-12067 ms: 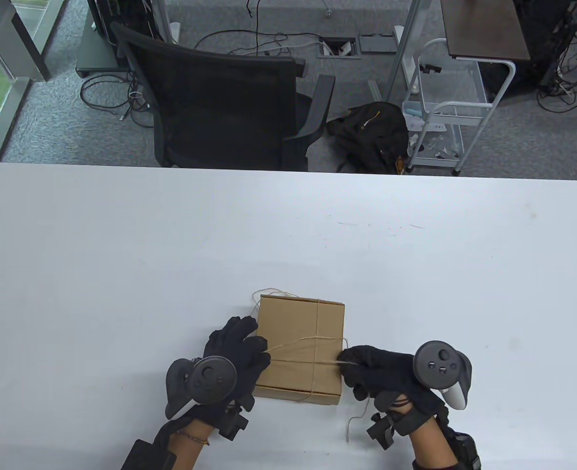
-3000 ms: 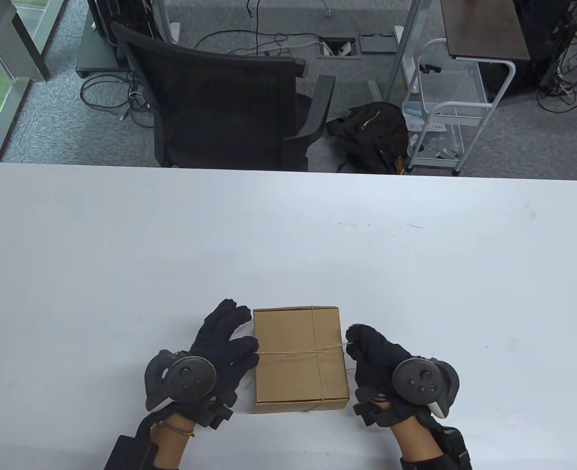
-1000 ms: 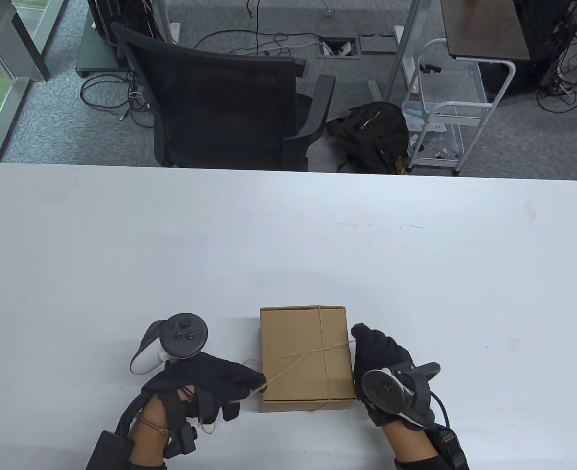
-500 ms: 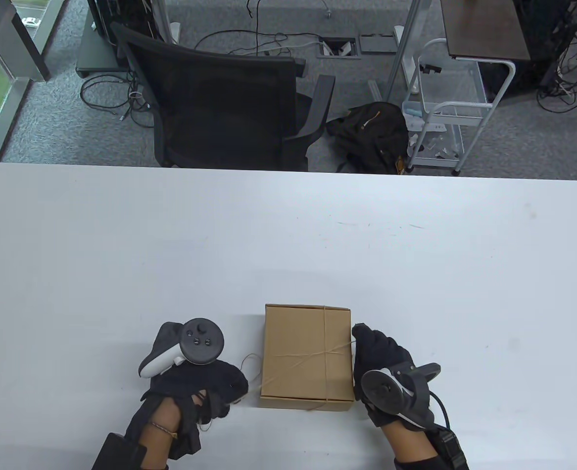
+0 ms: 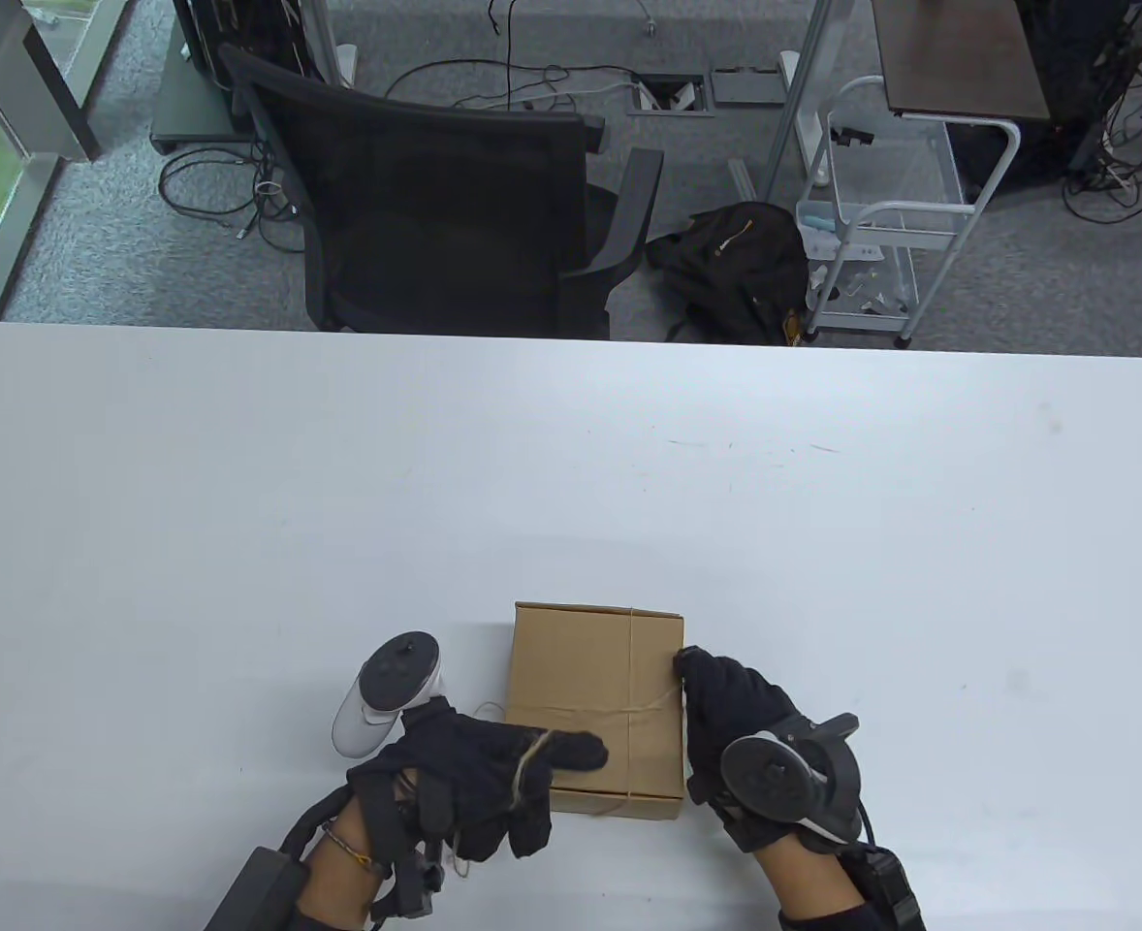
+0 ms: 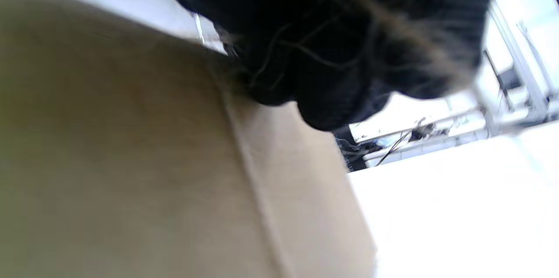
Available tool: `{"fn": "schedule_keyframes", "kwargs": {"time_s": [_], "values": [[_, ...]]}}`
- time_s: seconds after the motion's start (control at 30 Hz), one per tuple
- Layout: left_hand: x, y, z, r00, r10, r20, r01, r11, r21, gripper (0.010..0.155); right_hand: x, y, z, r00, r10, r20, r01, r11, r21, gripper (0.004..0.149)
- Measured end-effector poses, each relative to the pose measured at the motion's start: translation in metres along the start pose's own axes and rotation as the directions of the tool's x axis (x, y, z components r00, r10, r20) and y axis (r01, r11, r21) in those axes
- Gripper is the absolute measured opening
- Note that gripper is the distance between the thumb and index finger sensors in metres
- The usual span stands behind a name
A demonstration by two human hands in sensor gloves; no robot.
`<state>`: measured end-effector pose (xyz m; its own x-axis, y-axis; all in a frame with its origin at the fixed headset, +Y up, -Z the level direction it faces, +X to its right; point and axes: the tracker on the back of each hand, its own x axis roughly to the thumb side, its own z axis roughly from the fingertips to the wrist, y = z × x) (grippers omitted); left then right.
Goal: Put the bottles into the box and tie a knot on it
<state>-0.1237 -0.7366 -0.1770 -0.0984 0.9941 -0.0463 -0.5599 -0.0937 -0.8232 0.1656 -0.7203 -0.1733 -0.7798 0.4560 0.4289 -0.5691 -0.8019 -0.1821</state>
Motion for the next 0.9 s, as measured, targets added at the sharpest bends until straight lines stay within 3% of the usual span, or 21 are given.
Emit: {"fn": "schedule_keyframes", "kwargs": {"time_s": [0.1, 0.2, 0.27, 0.3, 0.4, 0.47, 0.5, 0.57, 0.7, 0.83, 0.9], "values": [[-0.004, 0.007, 0.004, 1.0, -0.013, -0.018, 0.014, 0.999, 0.047, 0.068, -0.017, -0.011, -0.003, 0.952, -0.296, -0.073, 0.303, 0.945, 0.123, 0.05], [-0.006, 0.014, 0.009, 0.996, -0.042, -0.079, 0.053, 0.988, 0.143, 0.07, -0.03, -0.017, -0.004, 0.836, -0.54, -0.1, 0.546, 0.797, 0.257, 0.049], [-0.007, 0.017, 0.011, 0.99, -0.068, -0.12, 0.092, 0.975, 0.205, 0.07, -0.032, -0.02, -0.004, 0.776, -0.612, -0.151, 0.619, 0.694, 0.368, 0.041], [-0.008, 0.018, 0.011, 0.989, -0.081, -0.126, 0.105, 0.975, 0.194, 0.071, -0.031, -0.022, -0.004, 0.781, -0.609, -0.141, 0.607, 0.684, 0.406, 0.038], [-0.008, 0.018, 0.012, 0.983, -0.091, -0.158, 0.125, 0.969, 0.214, 0.072, -0.024, -0.027, -0.004, 0.908, -0.4, -0.123, 0.41, 0.791, 0.454, 0.032], [-0.008, 0.017, 0.012, 0.973, -0.113, -0.2, 0.158, 0.962, 0.224, 0.072, -0.014, -0.023, -0.002, 0.994, -0.085, -0.071, 0.11, 0.855, 0.507, 0.037], [-0.008, 0.017, 0.012, 0.97, -0.131, -0.207, 0.177, 0.959, 0.221, 0.072, -0.01, -0.019, -0.002, 0.998, 0.037, -0.047, -0.007, 0.847, 0.532, 0.039], [-0.01, 0.016, 0.011, 0.963, -0.129, -0.237, 0.179, 0.962, 0.204, 0.072, -0.004, -0.007, -0.003, 0.98, 0.191, -0.053, -0.126, 0.805, 0.58, 0.045], [-0.012, 0.015, 0.01, 0.944, -0.163, -0.287, 0.229, 0.95, 0.213, 0.074, 0.002, 0.014, -0.008, 0.93, 0.352, -0.103, -0.235, 0.787, 0.57, 0.048], [-0.012, 0.013, 0.008, 0.923, -0.173, -0.343, 0.249, 0.949, 0.194, 0.075, 0.003, 0.016, -0.011, 0.825, 0.469, -0.314, -0.369, 0.869, 0.329, 0.052], [-0.01, 0.012, 0.006, 0.91, -0.217, -0.353, 0.29, 0.942, 0.169, 0.076, 0.002, 0.011, -0.017, 0.793, 0.53, -0.301, -0.464, 0.845, 0.266, 0.056]]}}
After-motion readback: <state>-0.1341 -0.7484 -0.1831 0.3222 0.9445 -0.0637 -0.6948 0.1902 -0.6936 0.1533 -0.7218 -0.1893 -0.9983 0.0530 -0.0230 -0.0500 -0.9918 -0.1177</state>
